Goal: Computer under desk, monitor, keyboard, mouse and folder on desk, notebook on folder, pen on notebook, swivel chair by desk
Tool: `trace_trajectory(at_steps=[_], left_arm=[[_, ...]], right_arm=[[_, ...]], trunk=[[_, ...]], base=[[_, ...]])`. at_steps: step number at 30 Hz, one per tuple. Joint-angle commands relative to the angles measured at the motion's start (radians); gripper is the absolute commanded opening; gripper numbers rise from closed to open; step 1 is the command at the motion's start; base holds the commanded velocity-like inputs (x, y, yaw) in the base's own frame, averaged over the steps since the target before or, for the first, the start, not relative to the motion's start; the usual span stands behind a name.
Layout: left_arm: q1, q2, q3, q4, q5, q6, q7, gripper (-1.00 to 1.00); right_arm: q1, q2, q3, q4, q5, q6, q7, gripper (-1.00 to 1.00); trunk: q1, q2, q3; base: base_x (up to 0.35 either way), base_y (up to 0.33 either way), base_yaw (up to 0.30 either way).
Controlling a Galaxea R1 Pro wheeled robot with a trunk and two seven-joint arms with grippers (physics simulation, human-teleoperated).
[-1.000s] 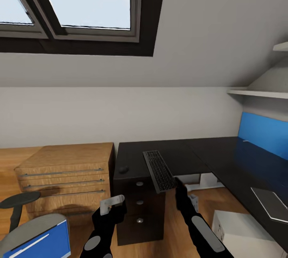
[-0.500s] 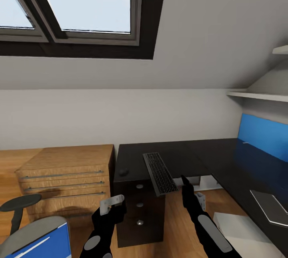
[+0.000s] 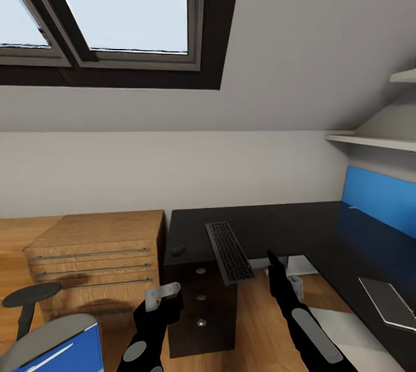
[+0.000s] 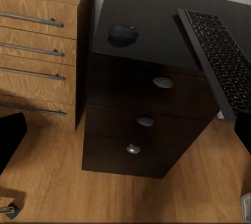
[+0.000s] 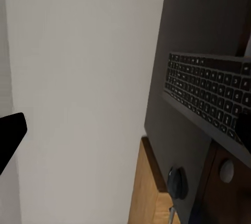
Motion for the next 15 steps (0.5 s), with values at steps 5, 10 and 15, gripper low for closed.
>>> trace_trajectory(at_steps=[5,10,15], left_arm=[[-0.001,0.000,0.000,0.001,0.005,0.002,0.007,1.00],[-0.001,0.000,0.000,0.001,0.006,0.000,0.007,1.00],[-0.001,0.001,0.000,0.001,0.006,-0.002,0.006,1.00]], right_arm=[[-0.001,0.004,0.008,-0.006,-0.012,-0.083,0.006,1.00],[-0.001,0.006,0.008,-0.006,-0.012,-0.136,0.003,1.00],[-0.001,0.006,0.006,-0.006,-0.011,-0.152,0.003,1.00]], trunk=[[-0.016,0.027,0.011],[-0.016,0.027,0.011],[-0.016,0.027,0.010]], base=[[-0.176,-0.147,0.000],[-0.081,-0.068,0.000],[-0.017,-0.014,-0.031]])
